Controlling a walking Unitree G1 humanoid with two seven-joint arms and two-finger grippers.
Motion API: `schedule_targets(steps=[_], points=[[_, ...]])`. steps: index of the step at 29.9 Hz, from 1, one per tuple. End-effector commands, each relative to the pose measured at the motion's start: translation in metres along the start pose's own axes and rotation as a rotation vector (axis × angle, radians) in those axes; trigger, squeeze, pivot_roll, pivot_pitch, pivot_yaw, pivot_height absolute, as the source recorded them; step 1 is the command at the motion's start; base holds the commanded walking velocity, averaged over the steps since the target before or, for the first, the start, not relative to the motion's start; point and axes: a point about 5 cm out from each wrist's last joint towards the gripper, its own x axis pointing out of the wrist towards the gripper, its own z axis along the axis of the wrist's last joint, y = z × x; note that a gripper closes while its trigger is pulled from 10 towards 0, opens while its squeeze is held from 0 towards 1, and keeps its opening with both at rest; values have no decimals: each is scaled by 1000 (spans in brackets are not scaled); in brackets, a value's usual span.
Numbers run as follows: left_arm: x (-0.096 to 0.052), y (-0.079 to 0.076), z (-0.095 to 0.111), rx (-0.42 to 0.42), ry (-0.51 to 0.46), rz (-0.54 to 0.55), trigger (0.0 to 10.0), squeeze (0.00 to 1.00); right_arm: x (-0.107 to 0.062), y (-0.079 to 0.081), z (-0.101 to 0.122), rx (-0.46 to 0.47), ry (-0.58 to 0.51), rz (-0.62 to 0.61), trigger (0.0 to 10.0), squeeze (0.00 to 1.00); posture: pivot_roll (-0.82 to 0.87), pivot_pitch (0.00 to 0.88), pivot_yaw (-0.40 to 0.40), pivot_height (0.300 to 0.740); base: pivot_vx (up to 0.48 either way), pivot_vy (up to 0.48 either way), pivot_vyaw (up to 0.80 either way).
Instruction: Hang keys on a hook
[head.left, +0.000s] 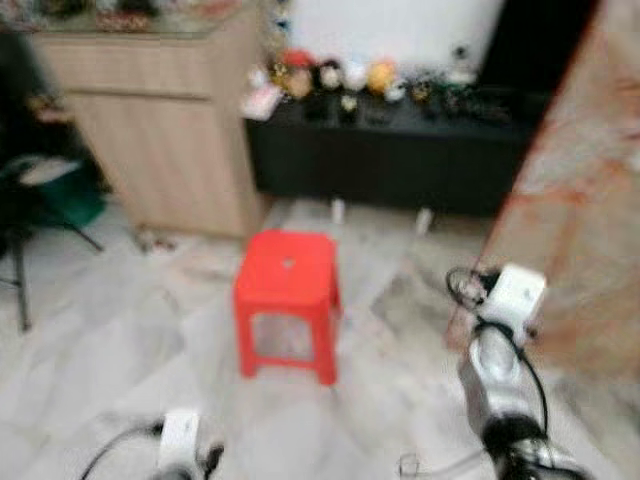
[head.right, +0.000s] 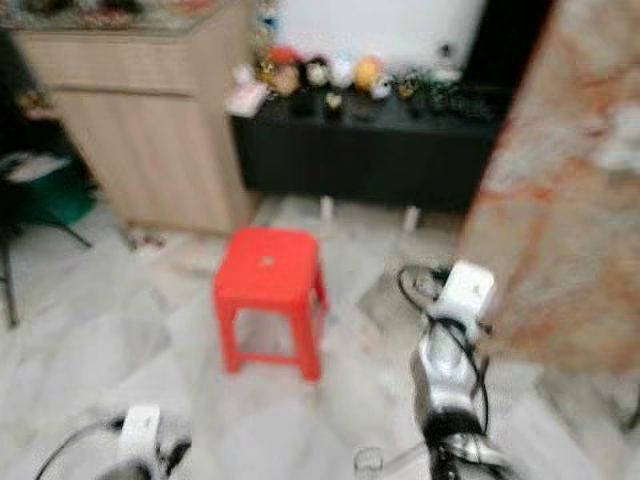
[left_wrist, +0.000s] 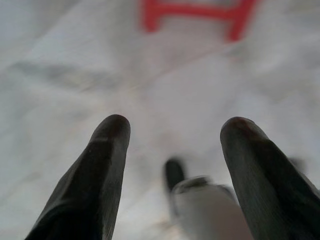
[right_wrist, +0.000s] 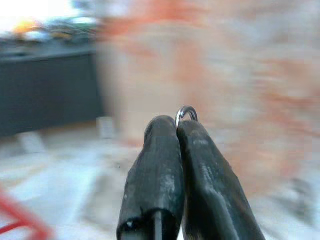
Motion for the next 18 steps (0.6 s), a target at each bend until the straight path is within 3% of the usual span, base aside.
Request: schedule_targets(steps=[1, 8, 12, 18], points=[[-2, 9, -5, 16, 25, 17, 10000, 0, 0, 10, 7, 18, -25, 18, 10000, 0, 8, 0, 2, 740, 0, -386, 0], [-2, 6, -6, 10, 25, 15, 10000, 0, 1, 7, 7, 12, -27, 11, 10000, 0, 15, 0, -12, 740, 0, -388, 0], [-3, 5, -11, 4, 35, 14, 10000, 0, 3, -2, 4, 112, 27, -57, 10000, 0, 6, 0, -15, 740, 0, -382, 0], [-4, 2, -15, 1, 44, 9, 10000, 0, 1, -3, 1, 85, 25, -41, 10000, 0, 8, 0, -24, 740, 0, -382, 0]])
